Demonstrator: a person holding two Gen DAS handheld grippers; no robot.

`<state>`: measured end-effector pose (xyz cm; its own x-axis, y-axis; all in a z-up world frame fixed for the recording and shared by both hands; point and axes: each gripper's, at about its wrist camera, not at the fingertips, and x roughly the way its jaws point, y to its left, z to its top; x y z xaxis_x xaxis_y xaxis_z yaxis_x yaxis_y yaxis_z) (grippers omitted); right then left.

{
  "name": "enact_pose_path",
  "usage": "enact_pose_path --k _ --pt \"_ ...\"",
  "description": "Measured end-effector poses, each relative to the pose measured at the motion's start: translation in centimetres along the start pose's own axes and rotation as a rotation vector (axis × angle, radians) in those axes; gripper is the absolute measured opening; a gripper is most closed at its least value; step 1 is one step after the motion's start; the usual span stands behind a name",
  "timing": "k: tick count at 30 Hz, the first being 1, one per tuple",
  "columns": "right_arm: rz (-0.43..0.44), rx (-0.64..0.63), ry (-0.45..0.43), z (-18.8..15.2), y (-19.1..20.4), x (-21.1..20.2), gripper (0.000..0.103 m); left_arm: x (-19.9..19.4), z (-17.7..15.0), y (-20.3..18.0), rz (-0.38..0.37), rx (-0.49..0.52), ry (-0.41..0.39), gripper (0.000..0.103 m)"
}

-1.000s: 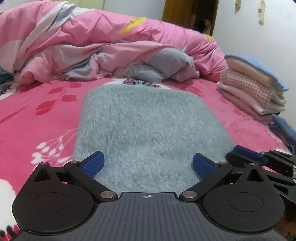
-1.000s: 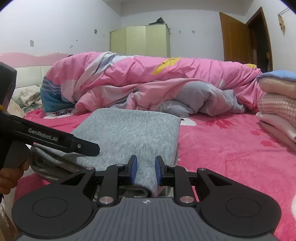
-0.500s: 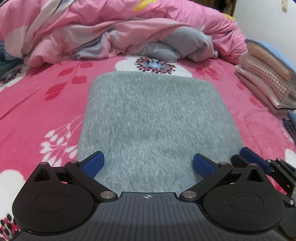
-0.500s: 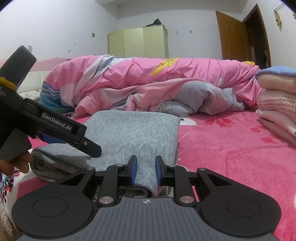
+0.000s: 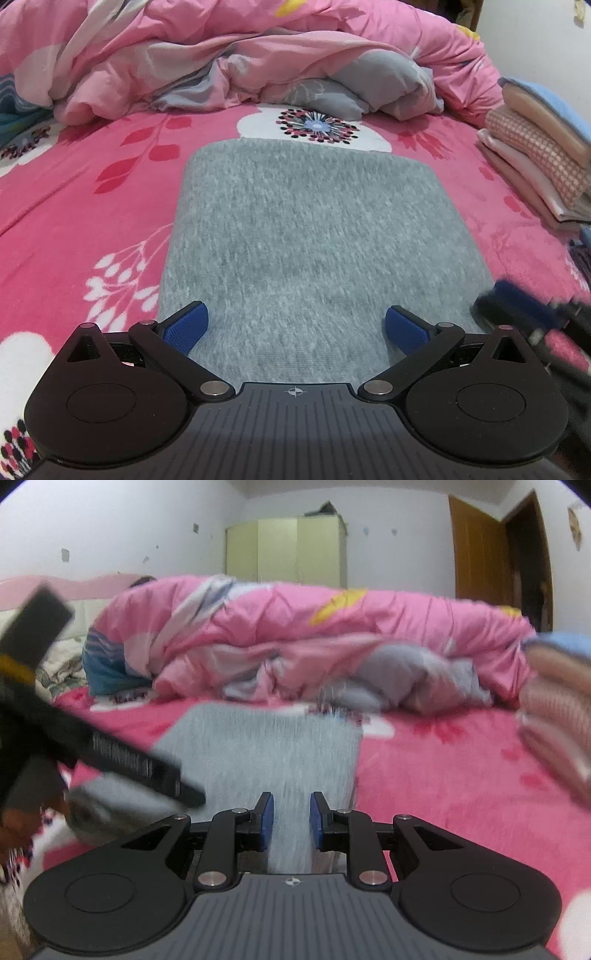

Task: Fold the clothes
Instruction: 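Move the open left tool over the folded grey strip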

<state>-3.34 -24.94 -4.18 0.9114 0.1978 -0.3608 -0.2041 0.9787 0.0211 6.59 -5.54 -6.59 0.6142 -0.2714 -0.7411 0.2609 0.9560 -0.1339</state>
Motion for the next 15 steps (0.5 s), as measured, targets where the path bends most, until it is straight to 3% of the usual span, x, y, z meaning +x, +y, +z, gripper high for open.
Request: enact_pose_path --k 5,10,15 --pt "0.000 -0.027 -0.023 2.6 -0.9 1.9 0.022 0.0 0.1 -0.1 0.004 0.007 0.005 0.103" --pt "0.031 -0.026 0.134 -0.3 -1.9 6.7 0.022 0.1 0.3 0.1 0.000 0.005 0.012 0.103" --pt "0.042 -0.057 0.155 0.8 -1.8 6.6 0.022 0.2 0.5 0.3 -0.004 -0.008 0.018 0.103"
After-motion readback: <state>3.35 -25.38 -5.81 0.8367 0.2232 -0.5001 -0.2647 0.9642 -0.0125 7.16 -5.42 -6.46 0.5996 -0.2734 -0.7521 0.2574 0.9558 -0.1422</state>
